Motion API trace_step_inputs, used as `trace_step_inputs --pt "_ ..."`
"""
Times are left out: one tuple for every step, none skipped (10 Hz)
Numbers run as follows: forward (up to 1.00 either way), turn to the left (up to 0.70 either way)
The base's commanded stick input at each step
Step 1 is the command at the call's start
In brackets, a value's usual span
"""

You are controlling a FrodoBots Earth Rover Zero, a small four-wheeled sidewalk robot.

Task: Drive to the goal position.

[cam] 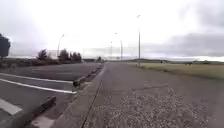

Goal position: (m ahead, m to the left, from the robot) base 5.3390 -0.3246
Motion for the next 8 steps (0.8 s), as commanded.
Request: trace_step_inputs --pt "0.25 0.00" --pt "1.00 0.00" --pt "1.00 0.00" --pt "1.00 0.00" --pt "1.00 0.00" --pt "1.00 0.00" --pt "1.00 0.00" --pt "1.00 0.00"
